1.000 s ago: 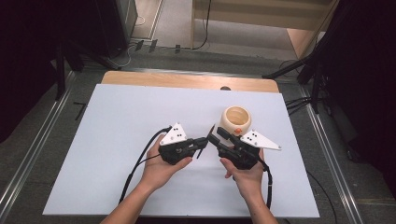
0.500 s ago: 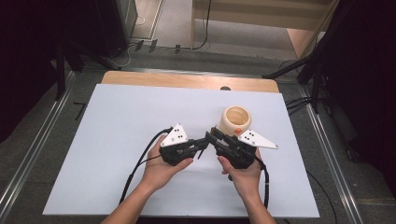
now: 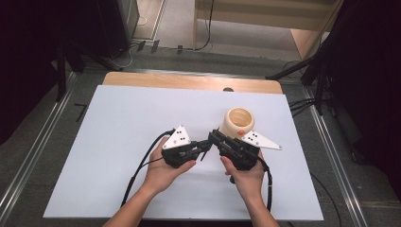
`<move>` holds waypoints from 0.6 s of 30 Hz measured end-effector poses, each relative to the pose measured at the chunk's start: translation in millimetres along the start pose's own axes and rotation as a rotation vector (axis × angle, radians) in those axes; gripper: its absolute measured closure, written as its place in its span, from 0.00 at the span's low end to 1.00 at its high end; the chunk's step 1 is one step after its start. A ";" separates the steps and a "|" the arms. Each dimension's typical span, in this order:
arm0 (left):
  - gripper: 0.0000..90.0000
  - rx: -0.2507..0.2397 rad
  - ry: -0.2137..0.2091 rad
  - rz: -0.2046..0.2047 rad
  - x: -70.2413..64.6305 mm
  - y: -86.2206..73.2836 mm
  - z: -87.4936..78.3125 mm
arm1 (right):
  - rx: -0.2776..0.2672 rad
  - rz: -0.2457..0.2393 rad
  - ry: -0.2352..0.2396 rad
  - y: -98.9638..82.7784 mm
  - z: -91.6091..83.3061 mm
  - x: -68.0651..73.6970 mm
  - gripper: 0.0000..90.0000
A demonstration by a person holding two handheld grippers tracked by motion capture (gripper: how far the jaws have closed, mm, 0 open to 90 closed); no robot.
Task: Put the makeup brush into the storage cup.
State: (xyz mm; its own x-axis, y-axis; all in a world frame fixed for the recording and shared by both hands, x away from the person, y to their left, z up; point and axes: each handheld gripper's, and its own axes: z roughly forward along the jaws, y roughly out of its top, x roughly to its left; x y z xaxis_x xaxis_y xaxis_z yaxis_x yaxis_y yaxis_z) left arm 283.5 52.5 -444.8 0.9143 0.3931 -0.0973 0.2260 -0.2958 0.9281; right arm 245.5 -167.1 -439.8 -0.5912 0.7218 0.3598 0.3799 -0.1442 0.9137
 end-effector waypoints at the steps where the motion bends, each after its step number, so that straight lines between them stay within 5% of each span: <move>1: 0.95 -0.001 0.000 0.001 0.1 -0.1 0.2 | -0.002 0.002 -0.001 0.0 0.1 -0.4 0.87; 18: 0.95 0.016 -0.015 -0.008 0.4 -0.3 0.1 | 0.024 0.031 0.006 -0.5 1.7 -2.6 0.94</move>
State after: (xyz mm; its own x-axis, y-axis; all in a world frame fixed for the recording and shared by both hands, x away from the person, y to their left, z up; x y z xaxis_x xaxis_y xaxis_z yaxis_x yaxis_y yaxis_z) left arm 283.9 52.6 -445.1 0.9174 0.3822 -0.1106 0.2388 -0.3063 0.9215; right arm 248.1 -167.8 -441.5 -0.5835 0.7131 0.3887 0.4146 -0.1500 0.8976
